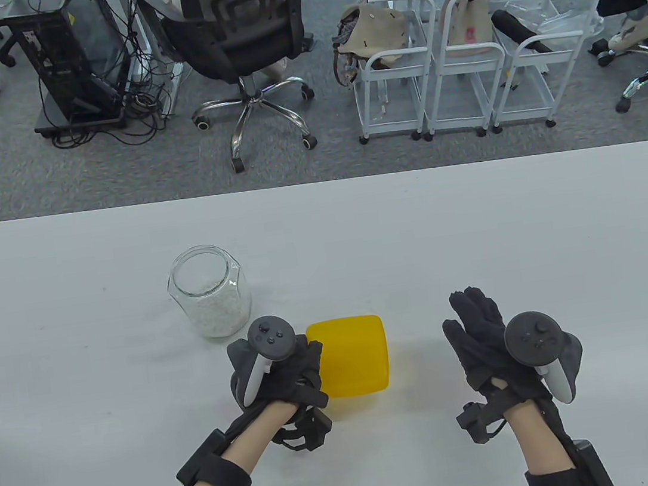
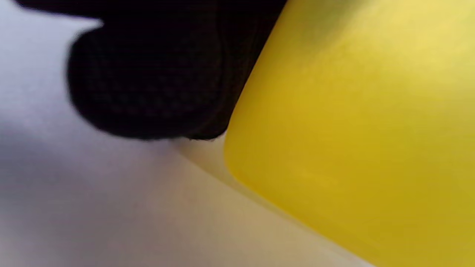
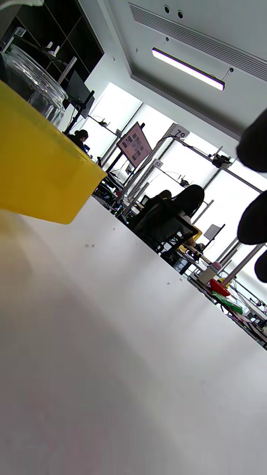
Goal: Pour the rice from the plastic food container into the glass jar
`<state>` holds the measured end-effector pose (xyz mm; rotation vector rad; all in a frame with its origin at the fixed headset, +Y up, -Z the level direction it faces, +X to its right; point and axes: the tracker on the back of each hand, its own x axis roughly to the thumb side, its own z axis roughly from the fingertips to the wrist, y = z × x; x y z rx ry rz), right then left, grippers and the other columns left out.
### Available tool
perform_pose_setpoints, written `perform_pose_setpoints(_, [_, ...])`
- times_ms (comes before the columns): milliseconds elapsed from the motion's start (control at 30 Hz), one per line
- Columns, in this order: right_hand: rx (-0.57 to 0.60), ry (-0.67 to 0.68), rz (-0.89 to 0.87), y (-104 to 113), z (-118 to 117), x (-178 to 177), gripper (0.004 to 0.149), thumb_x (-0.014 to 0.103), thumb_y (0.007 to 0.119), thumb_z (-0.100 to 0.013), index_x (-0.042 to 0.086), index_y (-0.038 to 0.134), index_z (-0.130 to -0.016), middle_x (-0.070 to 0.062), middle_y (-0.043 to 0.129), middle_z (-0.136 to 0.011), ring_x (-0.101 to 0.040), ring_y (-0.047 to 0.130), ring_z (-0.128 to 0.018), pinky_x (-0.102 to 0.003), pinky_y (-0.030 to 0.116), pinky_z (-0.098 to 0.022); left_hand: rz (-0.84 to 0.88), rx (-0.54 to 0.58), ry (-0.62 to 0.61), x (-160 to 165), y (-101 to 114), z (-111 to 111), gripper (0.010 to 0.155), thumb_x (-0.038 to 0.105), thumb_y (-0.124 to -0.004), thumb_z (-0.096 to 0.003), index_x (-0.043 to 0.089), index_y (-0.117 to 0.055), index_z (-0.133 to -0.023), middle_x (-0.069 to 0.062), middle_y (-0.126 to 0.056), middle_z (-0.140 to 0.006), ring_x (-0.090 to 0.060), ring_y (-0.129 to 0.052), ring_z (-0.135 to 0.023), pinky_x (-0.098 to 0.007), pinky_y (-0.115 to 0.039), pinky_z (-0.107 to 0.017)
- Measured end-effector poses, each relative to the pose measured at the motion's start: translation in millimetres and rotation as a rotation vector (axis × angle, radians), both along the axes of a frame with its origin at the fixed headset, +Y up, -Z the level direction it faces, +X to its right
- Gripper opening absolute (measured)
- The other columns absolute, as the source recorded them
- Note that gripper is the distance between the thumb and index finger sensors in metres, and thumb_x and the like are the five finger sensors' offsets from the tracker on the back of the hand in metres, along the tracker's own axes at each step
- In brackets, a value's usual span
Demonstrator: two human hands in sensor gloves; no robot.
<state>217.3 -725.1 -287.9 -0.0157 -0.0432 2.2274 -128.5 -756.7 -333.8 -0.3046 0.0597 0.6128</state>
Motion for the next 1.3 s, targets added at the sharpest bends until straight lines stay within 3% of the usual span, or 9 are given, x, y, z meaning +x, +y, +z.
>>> perform_pose_setpoints(267, [-0.006, -0.015, -0.006, 0.2, 0.1, 3.5, 0.066, 0.043, 0.063, -0.06, 0.009, 0.05, -0.115, -0.024, 0.035, -0.118, -0.055, 0.026, -0.105, -0.066, 0.032, -0.069, -0.086, 0.051, -0.023, 12.6, -6.3, 14.5, 0.052, 0.045, -0.067, -0.0543, 0.006, -0.086, -0.084, -0.009, -0.107, -0.042, -0.016, -0.105, -0.01, -0.024, -0.088, 0.002])
perform_pose_setpoints(433, [-0.007, -0.019, -0.005, 0.2, 0.4, 4.1, 0.066, 0.043, 0.063, -0.06, 0.009, 0.05, -0.115, -0.024, 0.035, -0.118, -0.055, 0.026, -0.105, -0.066, 0.032, -0.069, -0.078, 0.076, -0.026, 12.0, -5.3, 20.8, 0.056, 0.046, -0.065, -0.0548, 0.007, -0.081, -0.091, -0.011, -0.106, -0.047, -0.019, -0.106, -0.017, -0.026, -0.09, -0.004])
perform_pose_setpoints(567, [0.016, -0.009, 0.004, 3.1, 1.6, 2.8, 0.065, 0.044, 0.063, -0.06, 0.009, 0.051, -0.115, -0.023, 0.036, -0.119, -0.055, 0.026, -0.106, -0.066, 0.031, -0.069, -0.023, 0.155, -0.02, 1.2, 3.6, 27.0, 0.059, 0.049, -0.061, -0.0556, 0.011, -0.072, -0.1, -0.016, -0.103, -0.068, -0.031, -0.106, -0.04, -0.035, -0.092, -0.023])
perform_pose_setpoints(800, [0.046, 0.0, 0.102, 7.0, 5.4, -2.2, 0.065, 0.043, 0.063, -0.06, 0.009, 0.051, -0.115, -0.023, 0.035, -0.119, -0.054, 0.026, -0.106, -0.066, 0.031, -0.069, -0.052, 0.407, 0.03, -38.6, 33.4, 43.3, 0.059, 0.049, -0.059, -0.0561, 0.017, -0.068, -0.104, -0.02, -0.091, -0.092, -0.039, -0.101, -0.063, -0.044, -0.089, -0.037])
perform_pose_setpoints(867, [0.059, -0.001, 0.166, 8.0, 6.4, -3.9, 0.065, 0.044, 0.063, -0.06, 0.01, 0.051, -0.115, -0.023, 0.036, -0.119, -0.054, 0.026, -0.106, -0.065, 0.031, -0.069, -0.097, 0.475, 0.043, -54.3, 40.5, 49.2, 0.059, 0.049, -0.058, -0.0562, 0.018, -0.066, -0.106, -0.02, -0.086, -0.098, -0.041, -0.097, -0.072, -0.047, -0.087, -0.043])
perform_pose_setpoints(967, [0.059, 0.006, 0.161, 7.7, 7.2, -5.7, 0.066, 0.044, 0.063, -0.06, 0.01, 0.051, -0.115, -0.022, 0.035, -0.119, -0.054, 0.025, -0.106, -0.065, 0.031, -0.07, -0.11, 0.527, -0.008, -74.0, 44.1, 54.4, 0.058, 0.045, -0.058, -0.0567, 0.021, -0.061, -0.109, -0.021, -0.069, -0.111, -0.046, -0.076, -0.094, -0.056, -0.073, -0.062])
perform_pose_setpoints(1100, [0.059, 0.01, 0.17, 6.5, 7.8, -7.6, 0.065, 0.043, 0.063, -0.06, 0.01, 0.05, -0.115, -0.022, 0.035, -0.119, -0.053, 0.025, -0.106, -0.065, 0.03, -0.07, -0.136, 0.6, 0.006, -95.6, 39.1, 62.7, 0.06, 0.047, -0.057, -0.0568, 0.024, -0.056, -0.112, -0.019, -0.057, -0.119, -0.047, -0.061, -0.105, -0.062, -0.062, -0.069])
perform_pose_setpoints(1300, [0.082, 0.027, 0.206, 6.1, 10.4, -13.8, 0.066, 0.043, 0.063, -0.06, 0.011, 0.049, -0.115, -0.022, 0.034, -0.119, -0.053, 0.024, -0.107, -0.065, 0.03, -0.07, -0.163, 0.603, -0.01, -109.7, 34.4, 65.7, 0.063, 0.051, -0.055, -0.0565, 0.027, -0.05, -0.114, -0.015, -0.046, -0.124, -0.044, -0.045, -0.112, -0.066, -0.05, -0.074])
